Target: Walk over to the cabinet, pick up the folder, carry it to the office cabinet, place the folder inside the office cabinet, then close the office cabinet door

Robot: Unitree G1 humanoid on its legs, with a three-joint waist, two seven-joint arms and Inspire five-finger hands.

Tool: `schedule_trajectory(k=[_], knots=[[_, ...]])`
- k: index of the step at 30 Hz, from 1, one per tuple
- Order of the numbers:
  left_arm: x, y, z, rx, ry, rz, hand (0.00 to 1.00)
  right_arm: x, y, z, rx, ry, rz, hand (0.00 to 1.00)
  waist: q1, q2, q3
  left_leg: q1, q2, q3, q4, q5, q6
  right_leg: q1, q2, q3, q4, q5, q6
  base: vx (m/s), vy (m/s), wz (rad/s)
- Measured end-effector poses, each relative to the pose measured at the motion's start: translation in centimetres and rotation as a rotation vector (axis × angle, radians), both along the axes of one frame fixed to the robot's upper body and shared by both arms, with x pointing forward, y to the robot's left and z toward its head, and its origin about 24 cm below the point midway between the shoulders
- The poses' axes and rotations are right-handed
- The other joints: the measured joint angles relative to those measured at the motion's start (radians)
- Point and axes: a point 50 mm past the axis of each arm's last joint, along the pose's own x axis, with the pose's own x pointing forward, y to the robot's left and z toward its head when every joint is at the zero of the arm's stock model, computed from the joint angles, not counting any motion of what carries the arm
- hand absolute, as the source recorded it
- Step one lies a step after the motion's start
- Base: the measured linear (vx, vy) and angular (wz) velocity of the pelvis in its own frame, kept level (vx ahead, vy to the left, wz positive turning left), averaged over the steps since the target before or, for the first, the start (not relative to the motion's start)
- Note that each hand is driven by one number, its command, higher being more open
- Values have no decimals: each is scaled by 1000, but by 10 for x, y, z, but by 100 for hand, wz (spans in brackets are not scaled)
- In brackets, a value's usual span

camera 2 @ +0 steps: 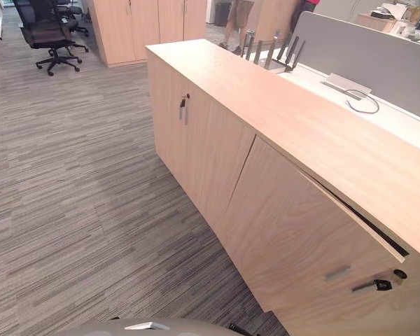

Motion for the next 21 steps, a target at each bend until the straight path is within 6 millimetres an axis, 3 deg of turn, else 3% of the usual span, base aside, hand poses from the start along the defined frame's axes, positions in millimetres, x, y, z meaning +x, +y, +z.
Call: schedule_trajectory(k=[5, 10, 13, 21], knots=[[12, -1, 2, 13, -6, -209, 100, 3, 0, 0, -8, -14, 3, 100, 0, 1, -1, 1, 0, -7, 0, 0, 0, 6, 1, -10, 0, -2, 6, 38, -16, 6], [20, -4, 2, -41, -12, -353, 100, 10, -1, 1, -19, -23, 125, 100, -1, 2, -2, 1, 0, -4, 0, -1, -1, 6, 3, -9, -2, -3, 5, 8, -4, 0], [20, -6, 2, -54, -6, -389, 100, 16, -2, 2, -29, -26, 207, 100, -1, 7, -4, 4, 1, -2, 0, -1, -2, 8, 3, -10, 0, -4, 3, -12, -4, 0], [14, -5, 0, -64, 19, -367, 100, 14, -3, 2, -23, -26, 165, 100, -1, 12, -11, 16, 1, 3, 0, -1, -2, 17, 3, -4, 1, -8, -4, -13, -4, -1]])
